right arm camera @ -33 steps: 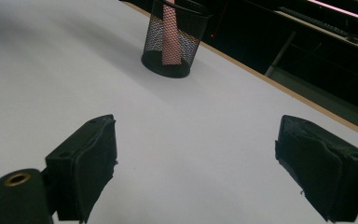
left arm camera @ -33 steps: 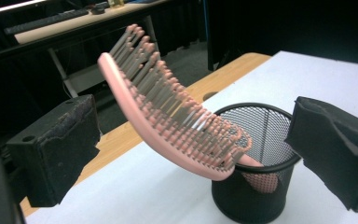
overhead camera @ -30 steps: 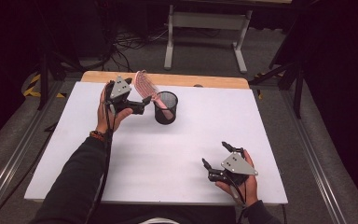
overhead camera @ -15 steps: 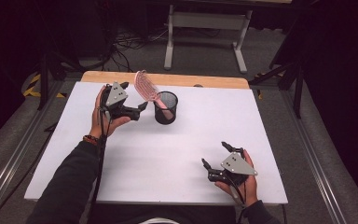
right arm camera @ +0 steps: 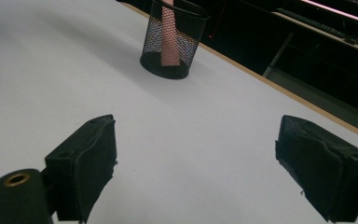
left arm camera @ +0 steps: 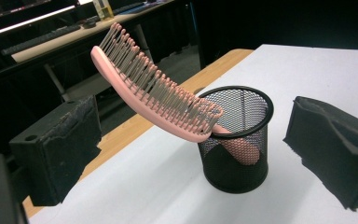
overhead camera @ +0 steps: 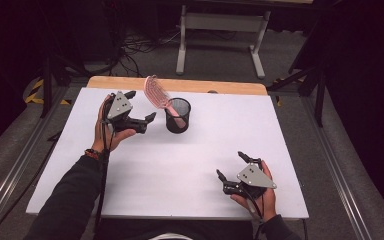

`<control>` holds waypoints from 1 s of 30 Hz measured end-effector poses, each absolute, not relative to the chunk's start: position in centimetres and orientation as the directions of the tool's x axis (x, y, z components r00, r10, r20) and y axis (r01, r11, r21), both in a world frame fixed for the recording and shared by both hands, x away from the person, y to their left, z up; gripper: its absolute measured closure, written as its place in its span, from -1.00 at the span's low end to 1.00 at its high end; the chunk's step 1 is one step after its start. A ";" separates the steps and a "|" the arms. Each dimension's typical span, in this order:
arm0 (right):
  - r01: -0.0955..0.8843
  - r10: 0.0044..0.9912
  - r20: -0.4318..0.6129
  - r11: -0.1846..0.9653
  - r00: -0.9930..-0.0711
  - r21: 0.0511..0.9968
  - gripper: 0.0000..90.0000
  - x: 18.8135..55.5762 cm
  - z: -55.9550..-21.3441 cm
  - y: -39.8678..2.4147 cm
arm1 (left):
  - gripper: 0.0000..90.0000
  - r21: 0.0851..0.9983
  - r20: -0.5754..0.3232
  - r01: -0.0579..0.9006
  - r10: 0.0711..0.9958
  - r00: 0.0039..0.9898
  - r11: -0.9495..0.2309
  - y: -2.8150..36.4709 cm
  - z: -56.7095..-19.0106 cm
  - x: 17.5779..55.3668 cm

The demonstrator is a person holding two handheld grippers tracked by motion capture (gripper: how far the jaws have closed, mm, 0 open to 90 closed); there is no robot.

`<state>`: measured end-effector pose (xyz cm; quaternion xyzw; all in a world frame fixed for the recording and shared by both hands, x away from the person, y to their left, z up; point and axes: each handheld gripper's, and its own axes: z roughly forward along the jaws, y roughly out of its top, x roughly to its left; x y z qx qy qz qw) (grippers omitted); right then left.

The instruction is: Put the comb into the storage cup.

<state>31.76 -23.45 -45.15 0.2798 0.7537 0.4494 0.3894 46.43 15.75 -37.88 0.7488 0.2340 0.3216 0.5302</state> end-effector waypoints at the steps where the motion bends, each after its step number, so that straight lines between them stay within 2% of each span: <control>1: 0.072 0.773 -0.336 0.439 -0.539 0.896 -0.72 31.8 -45.1 -23.5 | -0.91 0.945 0.233 0.008 0.689 0.686 -0.327 15.8 -37.9 46.3; 19: 0.067 0.778 -0.336 0.434 -0.530 0.899 -0.72 31.7 -45.0 -23.4 | -0.91 0.935 0.259 -0.018 0.646 0.718 -0.355 16.0 -37.8 44.1; 21: 0.064 0.777 -0.337 0.434 -0.531 0.899 -0.72 31.7 -44.9 -23.4 | -0.91 0.925 0.288 -0.032 0.643 0.710 -0.379 16.1 -37.9 43.7; 30: 0.048 0.788 -0.341 0.423 -0.512 0.905 -0.71 31.4 -44.6 -23.4 | -0.91 0.928 0.281 -0.035 0.633 0.722 -0.371 16.6 -38.5 43.0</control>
